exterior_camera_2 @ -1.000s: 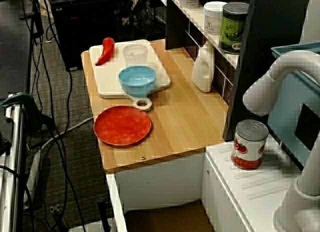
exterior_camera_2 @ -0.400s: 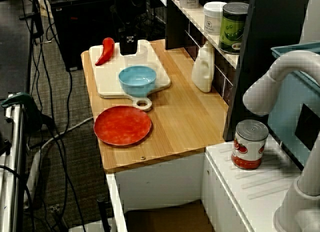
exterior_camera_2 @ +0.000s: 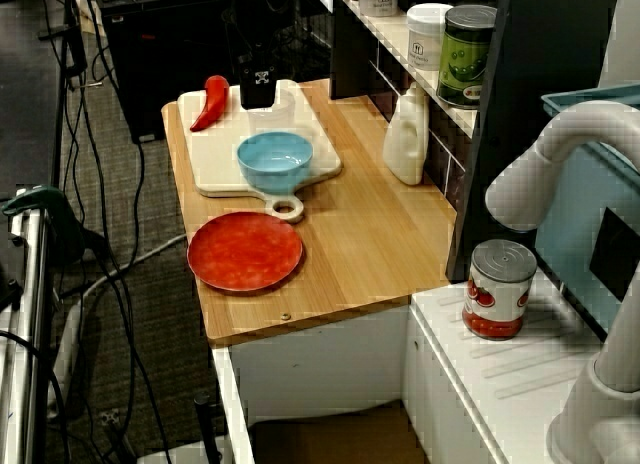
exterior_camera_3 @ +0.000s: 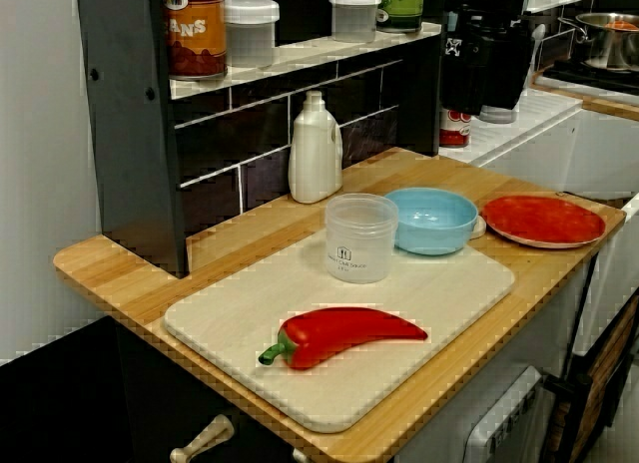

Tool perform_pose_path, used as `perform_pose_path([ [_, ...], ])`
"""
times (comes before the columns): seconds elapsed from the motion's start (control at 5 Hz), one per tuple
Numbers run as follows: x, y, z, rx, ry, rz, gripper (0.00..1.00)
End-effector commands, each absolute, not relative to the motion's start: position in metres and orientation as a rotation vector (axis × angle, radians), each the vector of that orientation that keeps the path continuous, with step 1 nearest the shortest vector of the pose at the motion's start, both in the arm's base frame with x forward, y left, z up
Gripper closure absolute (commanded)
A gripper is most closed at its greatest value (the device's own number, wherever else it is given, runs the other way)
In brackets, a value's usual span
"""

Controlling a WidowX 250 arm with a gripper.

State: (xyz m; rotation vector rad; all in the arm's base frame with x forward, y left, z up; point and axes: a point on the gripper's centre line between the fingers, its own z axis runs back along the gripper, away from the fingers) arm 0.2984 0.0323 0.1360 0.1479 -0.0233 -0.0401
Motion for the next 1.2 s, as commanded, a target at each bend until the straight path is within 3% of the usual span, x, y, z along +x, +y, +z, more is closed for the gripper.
perform_pose_path([
  [0.0,0.284,0.051,0.128,0.131,-0.061,-0.012,0.0],
  [0.2,0.278,0.053,0.116,0.136,-0.06,-0.025,0.0],
  [0.6,0.288,0.057,0.107,0.12,-0.043,-0.045,0.0],
  [1.0,0.297,0.029,0.107,0.106,-0.078,-0.102,0.0],
])
